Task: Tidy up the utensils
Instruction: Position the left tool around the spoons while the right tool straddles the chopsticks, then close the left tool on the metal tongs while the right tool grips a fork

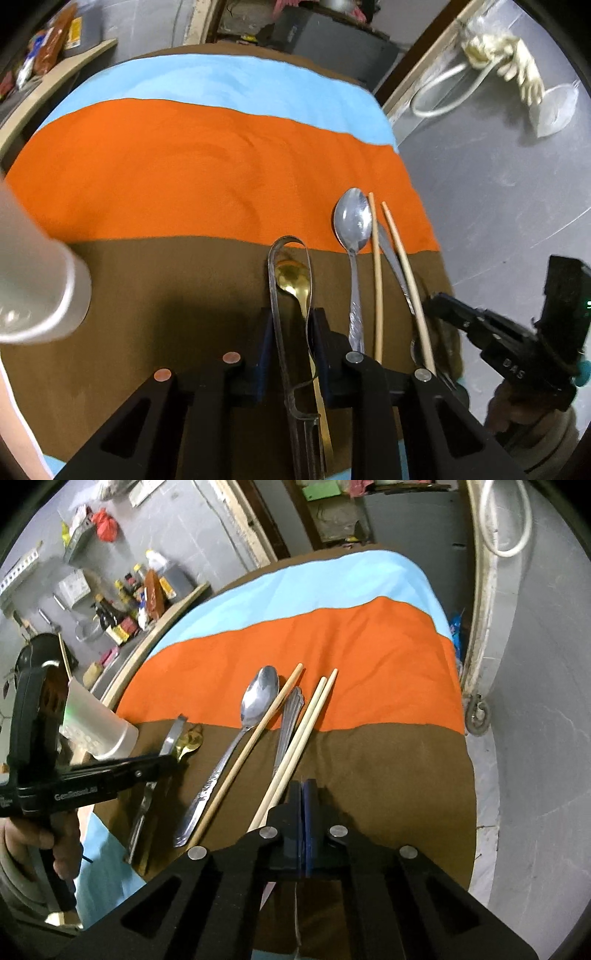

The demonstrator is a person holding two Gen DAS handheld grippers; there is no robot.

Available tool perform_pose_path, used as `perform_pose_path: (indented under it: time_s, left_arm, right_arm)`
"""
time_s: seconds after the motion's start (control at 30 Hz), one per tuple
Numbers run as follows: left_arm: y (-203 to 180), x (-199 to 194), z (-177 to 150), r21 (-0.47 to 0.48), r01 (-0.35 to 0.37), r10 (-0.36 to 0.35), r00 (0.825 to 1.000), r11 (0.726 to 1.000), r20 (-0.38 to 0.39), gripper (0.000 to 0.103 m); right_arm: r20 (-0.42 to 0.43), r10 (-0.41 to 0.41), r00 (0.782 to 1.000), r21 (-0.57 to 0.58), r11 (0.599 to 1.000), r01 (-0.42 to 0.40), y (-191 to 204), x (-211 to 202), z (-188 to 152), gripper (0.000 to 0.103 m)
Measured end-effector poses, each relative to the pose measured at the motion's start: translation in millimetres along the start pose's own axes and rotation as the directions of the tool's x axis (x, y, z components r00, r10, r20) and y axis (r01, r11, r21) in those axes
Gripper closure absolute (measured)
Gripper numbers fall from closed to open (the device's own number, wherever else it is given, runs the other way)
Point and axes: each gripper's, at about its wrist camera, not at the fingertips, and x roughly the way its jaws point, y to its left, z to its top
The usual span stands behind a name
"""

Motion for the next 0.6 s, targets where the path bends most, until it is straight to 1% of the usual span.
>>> perform_pose_path:
  time_s: [0.07,0.17,0.23,0.4,0.5,0.6]
  left_arm:
    - [2,-5,-6,0.000,0.021,-0.021,1.000,1.000,0.006,0.083]
    - [5,-9,-13,0.003,0.012,-0.012,1.000,1.000,0.003,0.083]
    - [6,-11,-14,0.004,0.012,-0.012,1.000,1.000,0.020,0.084]
    - [1,-28,-19,0.037,0.029,-0.032,0.994,0.999,0.101,0.084]
    - [-7,-41,-21,0.072,0.046,-0.057,0.985,0.996,0.165,0.084]
    - [-12,-53,-25,0.098,0.064,-0.083,0.974,0.993,0.211,0.084]
  right_arm:
    - [0.005,0.004,1.000,0.029,1.000,-0.004,0,-2,-6,0.102]
    - [0.016,0.008,1.000,0.055,0.998,-0.009,-5,-5,-14,0.102]
    - [0.031,0.006,0.999,0.062,0.998,-0.007,-3,-9,-18,0.102]
    - [0.096,-0.006,0.995,0.065,0.998,0.000,0,-29,-22,0.102]
    - [0.147,-0.008,0.989,0.067,0.998,-0.001,4,-41,-21,0.102]
    - [0.185,-0.017,0.983,0.059,0.998,0.006,8,-53,-23,0.102]
